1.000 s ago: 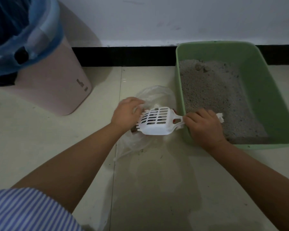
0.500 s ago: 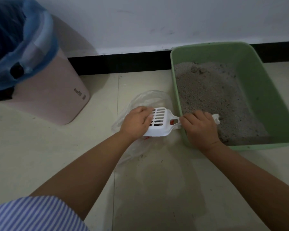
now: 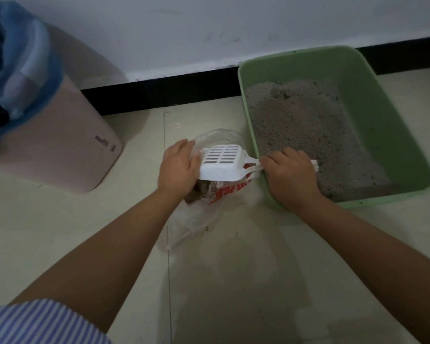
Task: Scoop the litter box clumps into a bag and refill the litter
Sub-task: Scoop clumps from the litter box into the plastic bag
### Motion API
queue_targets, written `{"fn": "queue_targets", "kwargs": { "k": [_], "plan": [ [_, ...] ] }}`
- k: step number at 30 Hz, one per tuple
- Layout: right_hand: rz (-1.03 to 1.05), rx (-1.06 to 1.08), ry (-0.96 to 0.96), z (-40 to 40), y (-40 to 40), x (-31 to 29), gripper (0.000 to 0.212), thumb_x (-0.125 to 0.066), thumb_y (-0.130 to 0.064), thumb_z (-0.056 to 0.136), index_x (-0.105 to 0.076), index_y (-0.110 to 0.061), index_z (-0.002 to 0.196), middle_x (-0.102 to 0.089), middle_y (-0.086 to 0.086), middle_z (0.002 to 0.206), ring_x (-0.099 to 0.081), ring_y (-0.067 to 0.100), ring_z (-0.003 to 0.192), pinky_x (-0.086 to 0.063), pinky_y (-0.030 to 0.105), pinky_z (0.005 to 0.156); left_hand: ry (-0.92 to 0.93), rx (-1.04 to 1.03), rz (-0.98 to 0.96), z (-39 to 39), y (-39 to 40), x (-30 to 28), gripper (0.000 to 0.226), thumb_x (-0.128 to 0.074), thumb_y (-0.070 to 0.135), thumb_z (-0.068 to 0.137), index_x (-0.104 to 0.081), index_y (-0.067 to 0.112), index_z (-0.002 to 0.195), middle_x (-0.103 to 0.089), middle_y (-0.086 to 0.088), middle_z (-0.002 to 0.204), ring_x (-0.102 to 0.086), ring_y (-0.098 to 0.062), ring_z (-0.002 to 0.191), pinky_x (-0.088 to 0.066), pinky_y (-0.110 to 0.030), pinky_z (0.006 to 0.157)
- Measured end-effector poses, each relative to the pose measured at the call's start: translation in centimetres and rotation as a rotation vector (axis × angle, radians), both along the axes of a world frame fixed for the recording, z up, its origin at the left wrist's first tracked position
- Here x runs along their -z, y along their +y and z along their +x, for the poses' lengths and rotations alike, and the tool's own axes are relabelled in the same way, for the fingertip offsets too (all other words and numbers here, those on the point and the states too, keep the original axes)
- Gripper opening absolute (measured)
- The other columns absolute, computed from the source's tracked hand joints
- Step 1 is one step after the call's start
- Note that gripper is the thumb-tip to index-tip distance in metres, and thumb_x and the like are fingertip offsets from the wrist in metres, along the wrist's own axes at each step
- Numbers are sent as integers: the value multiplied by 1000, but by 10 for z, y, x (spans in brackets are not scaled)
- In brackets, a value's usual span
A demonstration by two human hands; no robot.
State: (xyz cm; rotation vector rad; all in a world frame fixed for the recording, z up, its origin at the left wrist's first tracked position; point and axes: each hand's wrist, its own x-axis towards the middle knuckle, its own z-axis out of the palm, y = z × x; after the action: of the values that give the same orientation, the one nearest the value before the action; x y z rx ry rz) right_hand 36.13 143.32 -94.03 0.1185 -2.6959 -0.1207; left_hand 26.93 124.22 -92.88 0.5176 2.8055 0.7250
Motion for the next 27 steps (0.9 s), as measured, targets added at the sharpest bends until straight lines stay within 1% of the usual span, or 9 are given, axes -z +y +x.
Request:
{"fn": "queue_targets", "kwargs": {
  "k": [4,7,11,13,16,18,20,24,27],
  "plan": [
    [-99,46,-7,4,20,-21,20,-51,-10,70,-70,-6,66,-67,9,60,-59,25,49,-43,22,47,43,-78,116,2,6,-15,60,-22,35,88,-43,5,135,-44,-13,140,-35,-25,132,-23,-28,108],
    [-131,223,-84,13,51,-41,27,-46,-12,73,-70,-1,67,-64,16,59,-58,30,47,-45,26,45,55,-70,135,-1,20,-21,46,-30,28,98,-39,6,138,-40,-12,143,-31,-24,135,-20,-27,109],
    [-338,680,-515,28,98,-62,26,-51,-16,88,-67,1,99,-65,27,98,-62,39,92,-45,34,71,-5,88,-21,4,52,-17,52,-34,26,99,-22,7,146,-20,-12,154,-15,-23,143,-10,-28,115],
    [-401,780,-597,37,120,-65,30,-53,-23,89,-67,2,97,-64,29,98,-61,40,94,-43,34,71,-28,177,-111,10,74,-14,57,-30,30,100,-11,5,148,-6,-13,157,-2,-24,145,-2,-29,117],
    [-330,787,-753,45,148,-66,42,-52,-36,91,-56,-4,64,-52,15,65,-54,34,75,-35,26,58,-69,286,-242,19,106,-10,64,-25,35,100,1,-1,147,6,-16,156,9,-27,145,4,-30,117],
    [-238,780,-845,45,160,-67,33,-54,-32,88,-49,-9,64,-38,4,56,-47,27,67,-32,25,54,-118,308,-290,23,120,-4,65,-25,36,100,4,0,147,12,-16,156,13,-26,144,3,-32,118],
    [-163,771,-877,45,169,-70,21,-53,-27,88,-52,-10,75,-38,2,59,-49,24,65,-32,23,52,-135,292,-321,28,129,3,67,-26,37,100,5,0,147,16,-16,155,15,-26,144,2,-33,118],
    [41,715,-943,43,179,-77,19,-48,-22,92,-61,-10,99,-53,9,88,-61,27,93,-41,26,67,-145,262,-387,33,135,3,69,-23,38,100,14,0,145,24,-18,152,20,-28,142,5,-35,117],
    [89,592,-1035,40,189,-73,22,-45,-25,94,-60,-9,90,-59,10,90,-56,25,83,-39,26,66,-123,264,-415,34,136,3,68,-20,38,100,15,1,145,25,-18,152,21,-28,142,6,-35,117]
  ]
}}
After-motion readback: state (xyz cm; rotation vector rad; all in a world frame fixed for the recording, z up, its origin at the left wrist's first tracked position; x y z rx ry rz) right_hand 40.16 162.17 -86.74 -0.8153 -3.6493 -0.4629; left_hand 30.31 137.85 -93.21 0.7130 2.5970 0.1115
